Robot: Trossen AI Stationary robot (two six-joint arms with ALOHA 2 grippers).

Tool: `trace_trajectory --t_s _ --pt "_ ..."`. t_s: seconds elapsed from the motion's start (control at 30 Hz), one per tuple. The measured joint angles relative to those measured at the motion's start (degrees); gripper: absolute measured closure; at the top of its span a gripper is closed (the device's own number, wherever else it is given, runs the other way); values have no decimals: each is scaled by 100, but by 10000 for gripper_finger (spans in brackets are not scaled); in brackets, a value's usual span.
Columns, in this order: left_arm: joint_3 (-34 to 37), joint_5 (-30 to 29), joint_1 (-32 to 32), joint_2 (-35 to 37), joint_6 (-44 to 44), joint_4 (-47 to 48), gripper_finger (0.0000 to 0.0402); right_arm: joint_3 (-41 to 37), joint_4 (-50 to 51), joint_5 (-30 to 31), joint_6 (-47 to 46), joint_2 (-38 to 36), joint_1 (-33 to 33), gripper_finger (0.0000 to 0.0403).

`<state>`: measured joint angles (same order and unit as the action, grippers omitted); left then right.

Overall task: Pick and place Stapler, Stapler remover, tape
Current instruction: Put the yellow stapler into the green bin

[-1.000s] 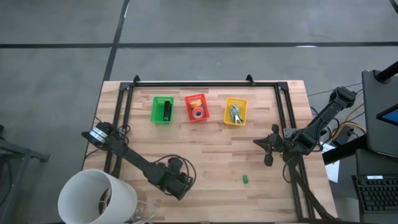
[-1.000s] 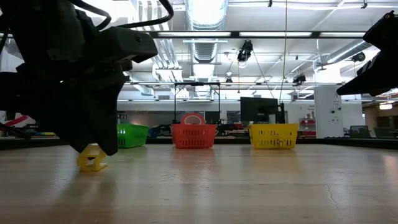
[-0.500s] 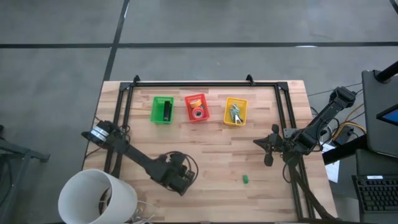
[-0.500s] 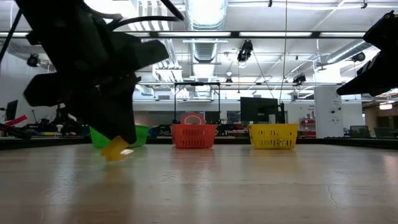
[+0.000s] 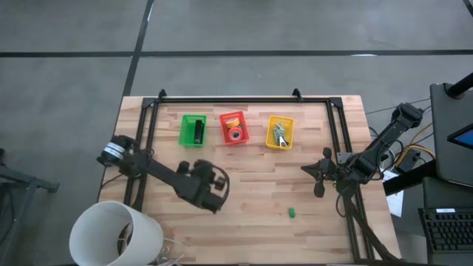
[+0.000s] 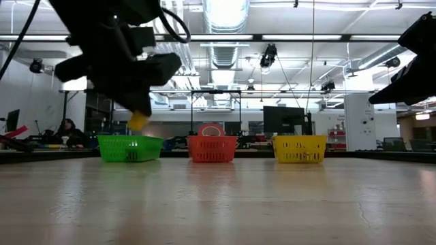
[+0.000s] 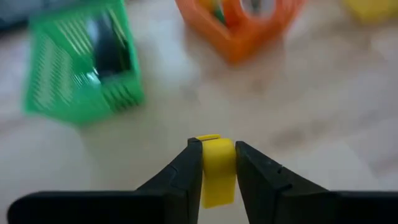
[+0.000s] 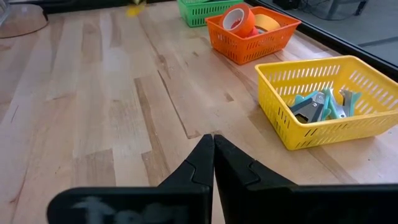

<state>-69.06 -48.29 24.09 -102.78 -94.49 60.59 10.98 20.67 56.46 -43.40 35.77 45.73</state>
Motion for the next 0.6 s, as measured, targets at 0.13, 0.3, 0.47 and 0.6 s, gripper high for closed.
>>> trace_trajectory --t_s 0.13,0.3,0.47,0.6 --pt "0 -683 -320 220 -36 430 310 0 0 1 1 0 1 394" --pt "0 -805 -862 340 315 773 315 0 0 1 1 0 1 394" --pt "0 -741 -1408 353 630 1116 311 0 -1 -1 0 0 0 394" --pt "85 -621 -1852 360 904 1299 309 0 0 -1 -1 0 1 394"
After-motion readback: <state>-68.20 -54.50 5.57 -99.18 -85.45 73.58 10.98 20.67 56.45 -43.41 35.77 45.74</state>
